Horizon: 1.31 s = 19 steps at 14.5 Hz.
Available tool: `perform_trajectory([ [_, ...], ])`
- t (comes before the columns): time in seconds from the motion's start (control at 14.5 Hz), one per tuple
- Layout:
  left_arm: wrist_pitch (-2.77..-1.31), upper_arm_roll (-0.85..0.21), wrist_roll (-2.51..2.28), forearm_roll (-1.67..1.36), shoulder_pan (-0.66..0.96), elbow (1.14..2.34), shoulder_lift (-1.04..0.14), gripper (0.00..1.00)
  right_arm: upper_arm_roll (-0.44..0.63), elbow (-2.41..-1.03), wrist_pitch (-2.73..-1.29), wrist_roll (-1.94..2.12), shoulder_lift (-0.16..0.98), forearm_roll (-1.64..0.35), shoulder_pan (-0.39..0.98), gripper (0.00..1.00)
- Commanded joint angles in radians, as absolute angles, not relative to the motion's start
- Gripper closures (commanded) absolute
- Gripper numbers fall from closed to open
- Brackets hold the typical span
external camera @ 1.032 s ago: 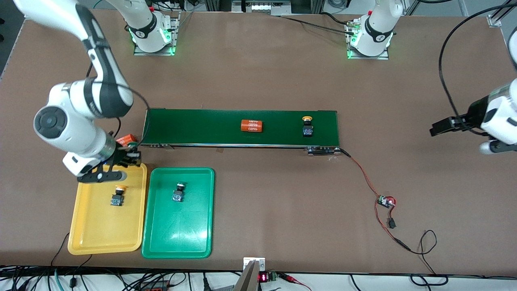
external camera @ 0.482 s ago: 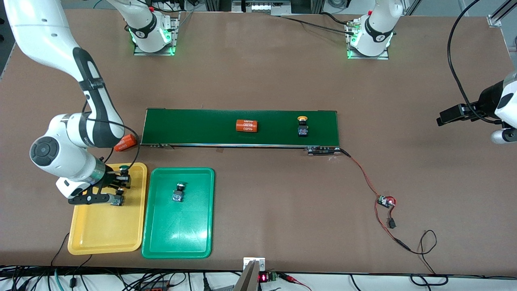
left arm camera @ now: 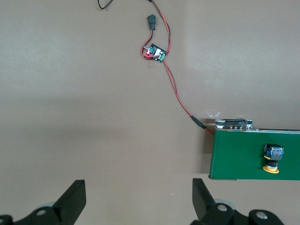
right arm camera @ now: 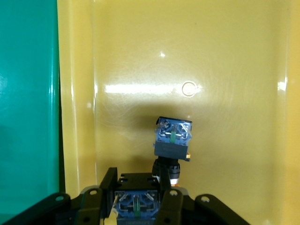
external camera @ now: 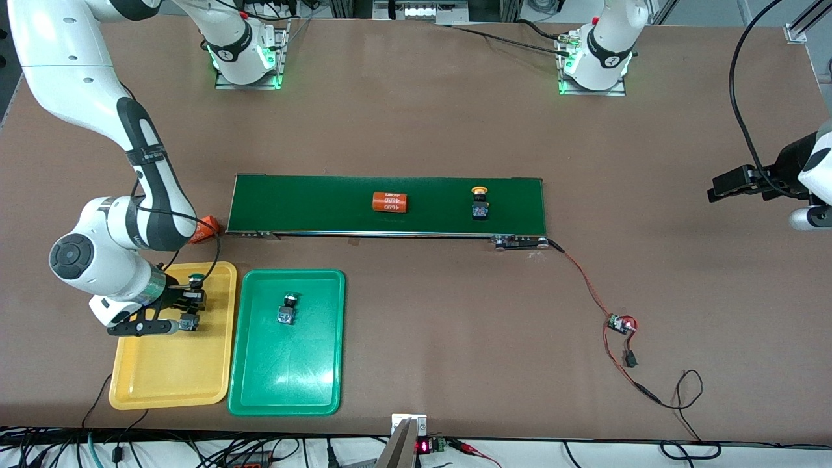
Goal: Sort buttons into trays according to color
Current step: 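Carry the green button over the trays to the green tray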
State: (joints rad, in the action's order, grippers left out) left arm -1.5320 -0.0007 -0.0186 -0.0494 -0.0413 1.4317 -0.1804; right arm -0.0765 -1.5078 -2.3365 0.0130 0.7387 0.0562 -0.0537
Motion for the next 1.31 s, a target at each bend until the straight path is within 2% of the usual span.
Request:
perform_trajectory([
  [0.0,-1.525,0.003,0.011,-0.049,-0.04,1.42,-0.134,0.0,-0.083,-1.491,-2.332,0.02,0.739,0.063,-0.051,0.76],
  [0.14,-1.534,0.005,-0.001,-0.055,-0.04,1.416,-0.121,0.0,-0.092,-1.491,-2.332,0.011,0.736,0.052,-0.031,0.76],
  [0.48,-1.532,0.005,-0.015,-0.049,-0.041,1.456,-0.081,0.0,-0.084,-1.491,-2.332,-0.097,0.736,0.064,0.132,0.76],
  [0.83,-1.563,0.005,-0.014,-0.051,-0.044,1.554,-0.02,0.0,-0.083,-1.491,-2.333,-0.097,0.741,0.066,0.141,0.76],
  [1.1,-1.549,0.005,-0.003,-0.048,-0.043,1.551,-0.023,0.0,-0.083,-1.491,-2.333,-0.097,0.747,0.063,0.135,0.76],
  [1.17,-1.549,0.005,-0.003,-0.046,-0.044,1.552,-0.025,0.0,-0.083,-1.491,-2.333,-0.098,0.749,0.061,0.135,0.75],
  [1.24,-1.551,0.005,-0.002,-0.031,-0.043,1.552,-0.026,0.0,-0.083,-1.491,-2.333,-0.098,0.749,0.061,0.135,0.65],
])
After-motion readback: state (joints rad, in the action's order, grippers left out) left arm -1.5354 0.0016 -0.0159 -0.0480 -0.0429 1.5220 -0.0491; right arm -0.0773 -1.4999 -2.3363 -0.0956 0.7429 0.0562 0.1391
